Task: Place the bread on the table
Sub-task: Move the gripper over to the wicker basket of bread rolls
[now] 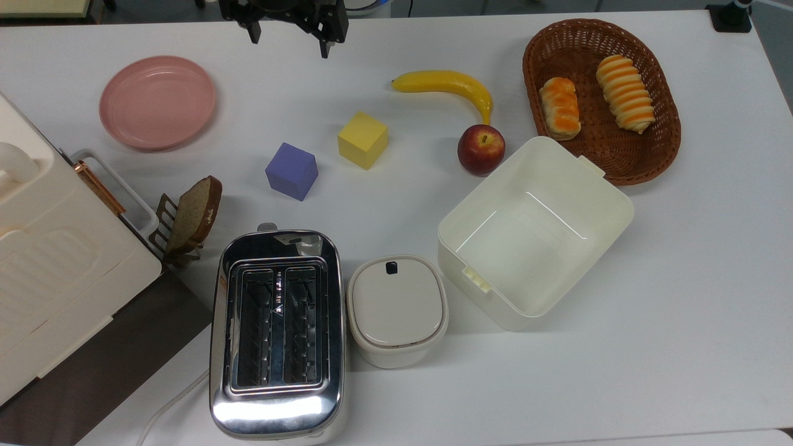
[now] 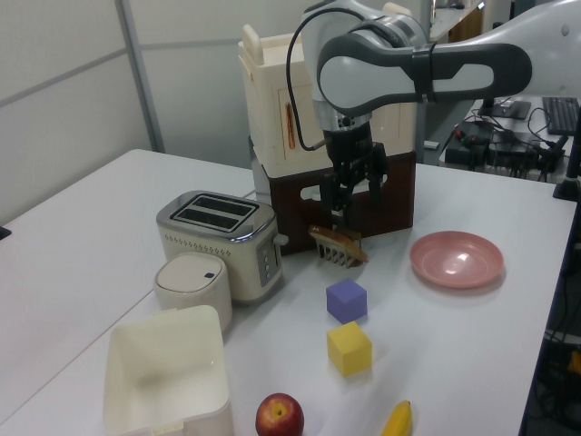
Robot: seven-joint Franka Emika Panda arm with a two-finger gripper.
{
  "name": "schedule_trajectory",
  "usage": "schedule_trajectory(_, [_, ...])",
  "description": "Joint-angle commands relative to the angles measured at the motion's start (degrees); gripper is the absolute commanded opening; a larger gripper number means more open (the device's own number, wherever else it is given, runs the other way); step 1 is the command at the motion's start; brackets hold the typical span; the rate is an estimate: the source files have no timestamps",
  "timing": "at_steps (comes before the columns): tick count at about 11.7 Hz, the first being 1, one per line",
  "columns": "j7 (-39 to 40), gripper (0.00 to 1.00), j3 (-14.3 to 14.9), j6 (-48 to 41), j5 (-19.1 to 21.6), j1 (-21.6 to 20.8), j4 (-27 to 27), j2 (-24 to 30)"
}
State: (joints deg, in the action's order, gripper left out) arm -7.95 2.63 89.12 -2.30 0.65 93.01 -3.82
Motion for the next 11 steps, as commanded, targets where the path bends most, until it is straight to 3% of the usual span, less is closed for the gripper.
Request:
schedule_trajectory(1, [4.05, 1.0, 1.06, 5.06, 3.33, 0.31, 0.77, 0.48])
schedule_trajectory(4, [3.91, 1.0, 2.64, 6.67, 6.51, 0.41, 0.77, 0.48])
schedule_trajectory(11, [4.79, 1.0, 2.38, 6.77, 6.78, -0.29, 1.3, -0.4])
